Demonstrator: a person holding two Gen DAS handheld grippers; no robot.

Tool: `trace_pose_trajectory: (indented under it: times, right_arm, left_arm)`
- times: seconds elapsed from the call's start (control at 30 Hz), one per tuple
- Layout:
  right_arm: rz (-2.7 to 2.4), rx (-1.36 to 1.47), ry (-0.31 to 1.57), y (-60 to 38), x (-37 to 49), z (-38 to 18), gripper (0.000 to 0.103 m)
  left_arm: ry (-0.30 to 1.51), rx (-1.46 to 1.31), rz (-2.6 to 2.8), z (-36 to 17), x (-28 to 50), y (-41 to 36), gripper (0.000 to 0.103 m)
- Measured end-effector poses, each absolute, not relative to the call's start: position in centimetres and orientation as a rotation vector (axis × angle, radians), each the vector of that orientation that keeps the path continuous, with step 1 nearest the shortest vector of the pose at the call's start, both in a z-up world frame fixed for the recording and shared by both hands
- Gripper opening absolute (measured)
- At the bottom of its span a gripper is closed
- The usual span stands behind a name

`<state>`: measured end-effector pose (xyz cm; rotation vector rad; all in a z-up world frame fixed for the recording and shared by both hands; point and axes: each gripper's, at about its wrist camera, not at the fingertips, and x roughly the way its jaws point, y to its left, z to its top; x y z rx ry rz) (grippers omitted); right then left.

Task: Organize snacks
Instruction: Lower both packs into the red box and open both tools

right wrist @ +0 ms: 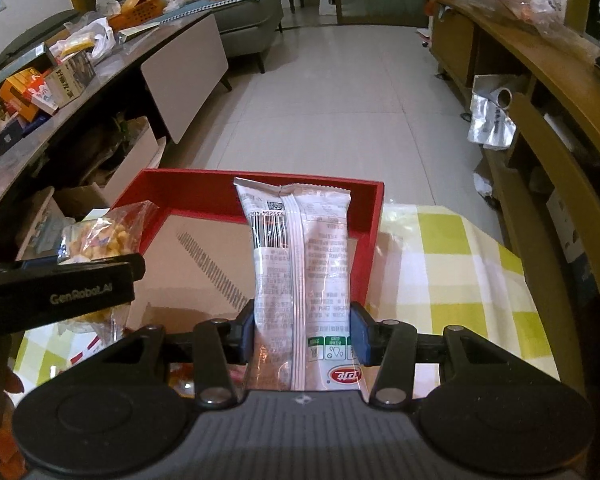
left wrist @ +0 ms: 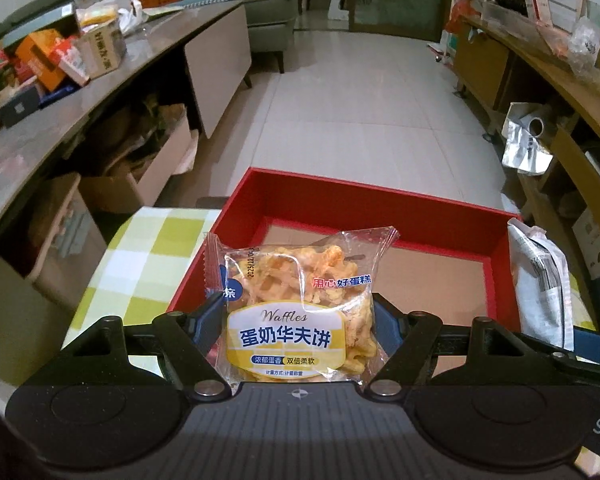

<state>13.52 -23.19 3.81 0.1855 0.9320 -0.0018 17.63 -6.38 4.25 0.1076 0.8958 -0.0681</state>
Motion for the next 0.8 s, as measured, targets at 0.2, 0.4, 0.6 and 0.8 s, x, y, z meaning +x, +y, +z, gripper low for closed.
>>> trace_pose_trajectory:
  times: [0.2,0.4,0.6,0.8]
  right_arm:
    - [0.005,0.185,0.922,-23.1,15.5,2.8,0.053]
    - [0.023,0.183,0.938,-22.5,16.8,1.0,0.053]
    - [0.037,0.196,0.935,-22.5,17.3,0.3,0.054]
    - [0.032,0.211,0.923,-22.8,17.5,0.2,0.056]
  left_arm:
    - [0.905,0.150,-0.059,3.0,19.2,-6.7,0.080]
    - [0.913,0.169,-0.049,2.0,20.3,-6.8,0.080]
    - [0.950,0.165,-0.065,1.0,20.9,-7.0,0.085]
    - [0.961,0.105,-0.061,1.2,21.3,-6.2,0.094]
